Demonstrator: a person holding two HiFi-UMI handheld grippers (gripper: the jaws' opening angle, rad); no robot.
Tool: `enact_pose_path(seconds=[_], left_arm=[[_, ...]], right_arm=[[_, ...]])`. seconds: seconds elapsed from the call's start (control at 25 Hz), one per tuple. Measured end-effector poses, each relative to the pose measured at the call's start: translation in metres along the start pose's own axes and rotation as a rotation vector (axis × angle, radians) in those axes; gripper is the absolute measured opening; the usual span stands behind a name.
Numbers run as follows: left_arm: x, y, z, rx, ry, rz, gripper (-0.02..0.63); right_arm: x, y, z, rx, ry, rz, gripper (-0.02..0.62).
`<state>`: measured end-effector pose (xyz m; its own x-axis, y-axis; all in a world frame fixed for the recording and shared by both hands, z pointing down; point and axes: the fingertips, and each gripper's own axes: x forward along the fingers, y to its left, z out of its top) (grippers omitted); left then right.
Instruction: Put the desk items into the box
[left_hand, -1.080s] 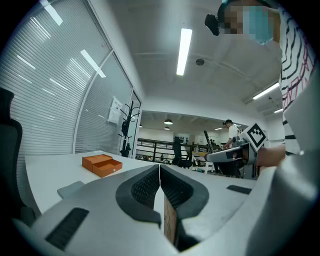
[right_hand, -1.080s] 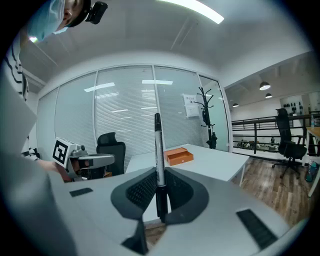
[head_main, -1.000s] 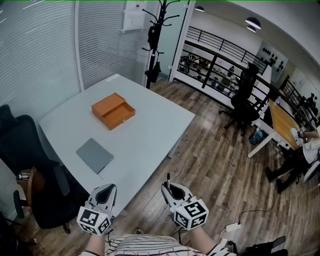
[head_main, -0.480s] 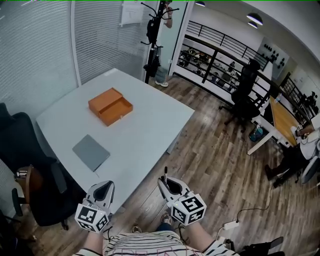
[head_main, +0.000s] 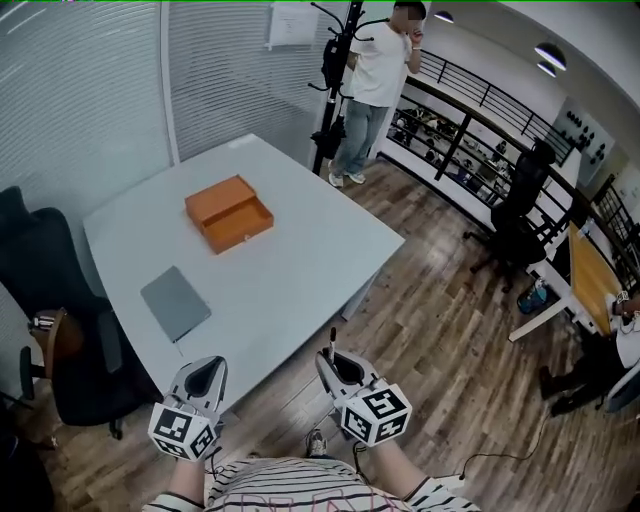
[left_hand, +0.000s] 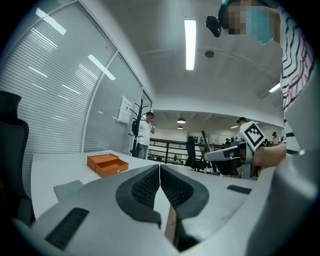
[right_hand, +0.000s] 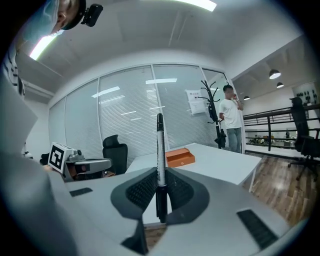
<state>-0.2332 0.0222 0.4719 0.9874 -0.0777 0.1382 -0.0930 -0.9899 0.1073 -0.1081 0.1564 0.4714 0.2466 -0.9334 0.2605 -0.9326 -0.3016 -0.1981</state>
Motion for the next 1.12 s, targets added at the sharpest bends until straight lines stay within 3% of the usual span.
enact_pose_path(seconds=[0.76, 1.12], left_arm=[[0.078, -0.070, -0.012, -0.024, 0.013, 0.174, 0.026], [0.104, -0.054, -0.013, -0.028, 0.026, 0.201, 0.026]], right_arm=[[-0.007, -0.121, 0.004, -0.029, 0.049, 0.151, 0.058], [0.016, -0.153, 0.009, -0.010, 0.051, 0.143, 0.058]])
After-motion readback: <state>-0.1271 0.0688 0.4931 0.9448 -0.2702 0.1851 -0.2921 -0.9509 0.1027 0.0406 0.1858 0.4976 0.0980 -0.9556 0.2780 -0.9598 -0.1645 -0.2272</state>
